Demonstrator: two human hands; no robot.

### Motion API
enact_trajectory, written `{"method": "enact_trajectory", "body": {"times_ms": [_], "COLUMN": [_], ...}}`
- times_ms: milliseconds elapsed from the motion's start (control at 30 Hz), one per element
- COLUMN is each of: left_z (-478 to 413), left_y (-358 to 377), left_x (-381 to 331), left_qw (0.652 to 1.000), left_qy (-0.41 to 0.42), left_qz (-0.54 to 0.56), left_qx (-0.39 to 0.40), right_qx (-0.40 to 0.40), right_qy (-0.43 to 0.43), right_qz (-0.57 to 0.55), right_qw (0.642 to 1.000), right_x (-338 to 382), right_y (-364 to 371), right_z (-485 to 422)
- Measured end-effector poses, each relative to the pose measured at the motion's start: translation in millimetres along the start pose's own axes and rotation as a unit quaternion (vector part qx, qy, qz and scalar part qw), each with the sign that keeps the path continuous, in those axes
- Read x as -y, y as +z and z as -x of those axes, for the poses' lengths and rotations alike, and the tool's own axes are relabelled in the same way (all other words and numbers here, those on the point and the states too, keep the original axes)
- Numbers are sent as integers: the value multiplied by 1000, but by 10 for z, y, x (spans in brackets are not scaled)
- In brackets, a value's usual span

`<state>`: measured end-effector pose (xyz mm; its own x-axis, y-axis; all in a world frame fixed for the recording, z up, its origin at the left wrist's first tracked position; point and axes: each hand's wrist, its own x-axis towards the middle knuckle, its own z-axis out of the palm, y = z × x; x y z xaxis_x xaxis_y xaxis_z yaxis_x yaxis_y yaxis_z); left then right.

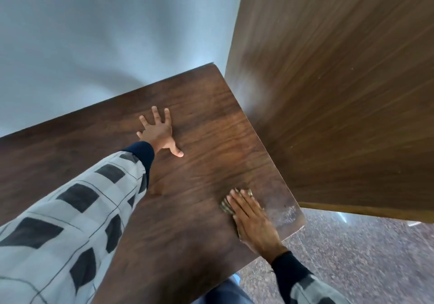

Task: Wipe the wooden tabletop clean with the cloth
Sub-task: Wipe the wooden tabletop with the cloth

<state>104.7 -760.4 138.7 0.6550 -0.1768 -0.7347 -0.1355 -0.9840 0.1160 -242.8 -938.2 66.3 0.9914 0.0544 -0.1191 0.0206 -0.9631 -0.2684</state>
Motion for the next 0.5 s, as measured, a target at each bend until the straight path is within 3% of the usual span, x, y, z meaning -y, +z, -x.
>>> {"method": "enact_trajectory", "body": {"times_ms": [100,200,267,433,500], "left_z": [10,15,24,83,105], "left_y": [23,32,26,1,6], "left_x": [-41,-50,-19,45,33], "left_qw": [1000,1000,1000,1000,1000], "left_qy": [2,5,8,19,20], "left_qz": [-1,-3,-1,-1,-2], "left_qx": [-2,-4,-5,-17,-19], "right_qx": [-3,-50,-75,-22,-7], "right_qy": [-18,137,190,73,68], "right_qz": [12,-48,-65,-55,-54], "right_qw": [1000,988,977,996,996], "right_x": [-274,-189,22,71,-98], "right_y": [-83,-97,-28,-12,-76], "right_z": [154,-94,-161,370,408]}}
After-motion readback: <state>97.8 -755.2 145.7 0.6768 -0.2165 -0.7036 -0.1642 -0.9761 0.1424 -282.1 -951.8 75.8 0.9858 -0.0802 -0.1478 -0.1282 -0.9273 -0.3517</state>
